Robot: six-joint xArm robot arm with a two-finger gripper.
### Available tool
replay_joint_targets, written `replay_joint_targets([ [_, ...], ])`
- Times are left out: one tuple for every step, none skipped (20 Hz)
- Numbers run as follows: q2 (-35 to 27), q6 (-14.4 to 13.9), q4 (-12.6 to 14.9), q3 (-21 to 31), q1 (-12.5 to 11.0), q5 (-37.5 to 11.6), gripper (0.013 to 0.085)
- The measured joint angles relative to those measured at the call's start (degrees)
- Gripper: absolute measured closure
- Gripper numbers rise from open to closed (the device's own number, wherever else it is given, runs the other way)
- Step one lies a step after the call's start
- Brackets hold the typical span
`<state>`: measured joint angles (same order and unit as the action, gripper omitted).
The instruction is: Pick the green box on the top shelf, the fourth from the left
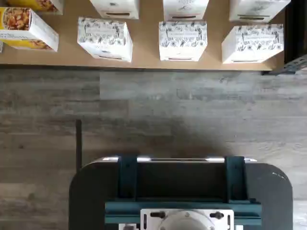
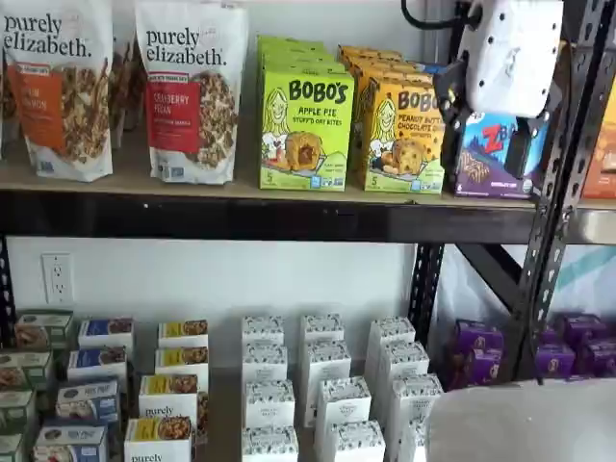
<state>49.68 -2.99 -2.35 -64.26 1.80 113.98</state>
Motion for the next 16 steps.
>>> replay_joint_targets([
  [0.9,0.6,-1.0,0.8,-0.9,-1.4,0.0130],
  [2.2,1.4,-2.5,1.9,-2.4,-3.4,0.0130],
  [2.6,1.7,-3.0,2.3,-2.8,-4.2,0.0130],
  [2.7,1.7,-3.1,2.4,-2.7,-4.5,0.0130],
  [2.7,1.6,-3.0,2.4,-2.5,-4.6,0.0130],
  [2.7,1.5,-2.8,2.4,-2.4,-4.7,0.0130],
  [2.7,1.4,-2.7,2.3,-2.2,-4.7,0.0130],
  [2.7,1.2,-2.6,2.3,-2.0,-4.7,0.0130],
  [2.6,1.1,-2.5,2.3,-1.9,-4.7,0.0130],
  [2.6,1.0,-2.4,2.3,-1.7,-4.8,0.0130],
  [2.6,0.8,-2.3,2.4,-1.5,-4.9,0.0130],
  [2.5,0.6,-2.1,2.4,-1.2,-5.1,0.0130],
  [2.4,0.3,-1.9,2.4,-0.8,-5.2,0.0130],
  [2.2,-0.1,-1.6,2.4,-0.3,-5.4,0.0130],
  [2.1,-0.5,-1.2,2.4,0.3,-5.8,0.0130],
  [2.0,-0.9,-0.9,2.5,0.8,-6.3,0.0130],
])
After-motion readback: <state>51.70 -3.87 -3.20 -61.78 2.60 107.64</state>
